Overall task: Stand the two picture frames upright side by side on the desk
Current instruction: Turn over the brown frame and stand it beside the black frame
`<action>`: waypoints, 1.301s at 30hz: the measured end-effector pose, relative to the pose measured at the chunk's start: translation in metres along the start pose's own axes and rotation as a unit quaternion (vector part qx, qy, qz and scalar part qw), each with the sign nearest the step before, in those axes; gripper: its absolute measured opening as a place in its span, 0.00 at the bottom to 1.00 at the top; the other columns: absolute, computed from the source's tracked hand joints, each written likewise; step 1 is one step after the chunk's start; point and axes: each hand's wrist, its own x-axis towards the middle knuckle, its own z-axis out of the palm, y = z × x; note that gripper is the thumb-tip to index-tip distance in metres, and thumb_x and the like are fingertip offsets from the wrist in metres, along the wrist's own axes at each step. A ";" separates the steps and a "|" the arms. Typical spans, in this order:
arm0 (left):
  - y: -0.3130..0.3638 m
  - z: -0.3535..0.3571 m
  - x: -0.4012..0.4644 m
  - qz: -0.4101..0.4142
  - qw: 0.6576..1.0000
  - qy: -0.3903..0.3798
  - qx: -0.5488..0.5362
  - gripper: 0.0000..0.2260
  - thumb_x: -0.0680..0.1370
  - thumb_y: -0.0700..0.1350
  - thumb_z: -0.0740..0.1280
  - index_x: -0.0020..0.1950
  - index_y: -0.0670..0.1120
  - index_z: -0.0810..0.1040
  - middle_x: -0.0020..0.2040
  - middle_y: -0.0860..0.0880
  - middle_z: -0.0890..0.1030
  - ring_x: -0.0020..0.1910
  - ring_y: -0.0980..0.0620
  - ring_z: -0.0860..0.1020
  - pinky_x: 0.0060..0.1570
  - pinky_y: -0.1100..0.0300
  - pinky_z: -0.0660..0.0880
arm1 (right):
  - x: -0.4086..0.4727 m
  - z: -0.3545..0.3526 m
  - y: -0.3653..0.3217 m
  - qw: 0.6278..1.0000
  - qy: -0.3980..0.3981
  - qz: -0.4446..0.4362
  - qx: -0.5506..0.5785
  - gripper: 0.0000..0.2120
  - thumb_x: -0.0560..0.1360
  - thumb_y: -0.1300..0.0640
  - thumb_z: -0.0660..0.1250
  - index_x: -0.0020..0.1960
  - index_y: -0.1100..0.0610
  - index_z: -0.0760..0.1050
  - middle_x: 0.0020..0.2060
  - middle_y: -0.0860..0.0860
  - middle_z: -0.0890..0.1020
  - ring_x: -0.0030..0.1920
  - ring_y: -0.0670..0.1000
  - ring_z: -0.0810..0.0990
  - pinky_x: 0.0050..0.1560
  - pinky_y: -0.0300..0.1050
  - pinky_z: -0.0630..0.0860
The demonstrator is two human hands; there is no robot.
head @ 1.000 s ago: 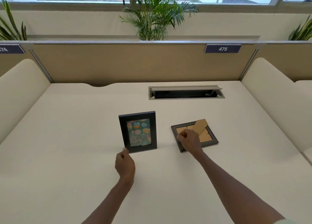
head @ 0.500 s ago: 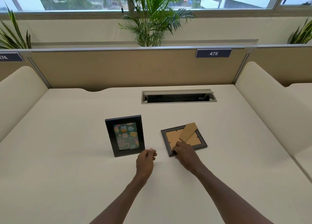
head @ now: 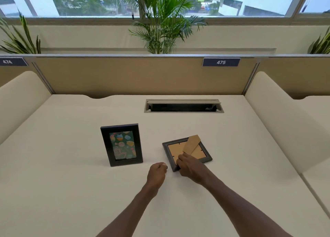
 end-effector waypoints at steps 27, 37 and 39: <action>0.064 0.052 -0.018 0.095 0.985 0.043 -0.138 0.17 0.80 0.54 0.65 0.60 0.42 0.79 0.53 0.47 0.84 0.52 0.50 0.83 0.52 0.56 0.78 | -0.031 -0.067 0.025 0.954 0.245 0.165 0.060 0.12 0.73 0.67 0.71 0.56 0.61 0.80 0.49 0.58 0.83 0.44 0.58 0.83 0.39 0.51 0.82; 0.079 0.006 -0.001 0.217 0.976 -0.023 0.000 0.33 0.72 0.65 0.65 0.71 0.47 0.71 0.71 0.46 0.74 0.73 0.47 0.69 0.70 0.48 0.69 | -0.028 -0.095 0.021 0.913 0.329 0.104 0.220 0.06 0.74 0.65 0.72 0.51 0.61 0.80 0.42 0.52 0.81 0.38 0.48 0.77 0.42 0.35 0.73; 0.081 0.002 -0.001 0.231 0.972 -0.047 -0.008 0.24 0.72 0.63 0.68 0.63 0.52 0.76 0.65 0.51 0.79 0.69 0.51 0.73 0.60 0.58 0.73 | -0.026 -0.099 0.019 0.906 0.323 0.104 0.253 0.04 0.75 0.64 0.72 0.48 0.58 0.78 0.40 0.49 0.79 0.38 0.45 0.75 0.41 0.31 0.69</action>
